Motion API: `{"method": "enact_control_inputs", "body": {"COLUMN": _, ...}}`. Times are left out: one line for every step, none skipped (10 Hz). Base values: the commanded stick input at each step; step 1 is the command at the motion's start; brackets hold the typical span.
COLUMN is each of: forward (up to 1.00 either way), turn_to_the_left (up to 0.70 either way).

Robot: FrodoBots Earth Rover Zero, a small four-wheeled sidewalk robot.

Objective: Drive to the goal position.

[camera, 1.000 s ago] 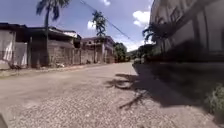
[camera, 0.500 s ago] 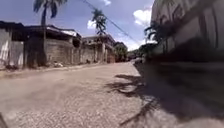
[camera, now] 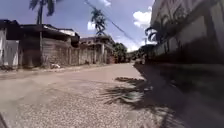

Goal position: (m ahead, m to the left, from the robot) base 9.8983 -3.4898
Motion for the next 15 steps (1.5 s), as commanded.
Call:
{"method": "enact_control_inputs", "body": {"forward": 0.7, "turn_to_the_left": -0.02}}
{"method": "enact_control_inputs", "body": {"forward": 0.7, "turn_to_the_left": -0.26}}
{"method": "enact_control_inputs", "body": {"forward": 0.7, "turn_to_the_left": -0.26}}
{"method": "enact_control_inputs", "body": {"forward": 0.7, "turn_to_the_left": -0.05}}
{"method": "enact_control_inputs", "body": {"forward": 0.7, "turn_to_the_left": 0.0}}
{"method": "enact_control_inputs", "body": {"forward": 0.7, "turn_to_the_left": 0.0}}
{"method": "enact_control_inputs", "body": {"forward": 0.7, "turn_to_the_left": 0.0}}
{"method": "enact_control_inputs", "body": {"forward": 0.7, "turn_to_the_left": 0.0}}
{"method": "enact_control_inputs", "body": {"forward": 0.7, "turn_to_the_left": 0.0}}
{"method": "enact_control_inputs", "body": {"forward": 0.7, "turn_to_the_left": 0.0}}
{"method": "enact_control_inputs", "body": {"forward": 0.7, "turn_to_the_left": 0.0}}
{"method": "enact_control_inputs", "body": {"forward": 0.7, "turn_to_the_left": 0.0}}
{"method": "enact_control_inputs", "body": {"forward": 0.7, "turn_to_the_left": 0.0}}
{"method": "enact_control_inputs", "body": {"forward": 0.7, "turn_to_the_left": 0.0}}
{"method": "enact_control_inputs", "body": {"forward": 0.7, "turn_to_the_left": 0.0}}
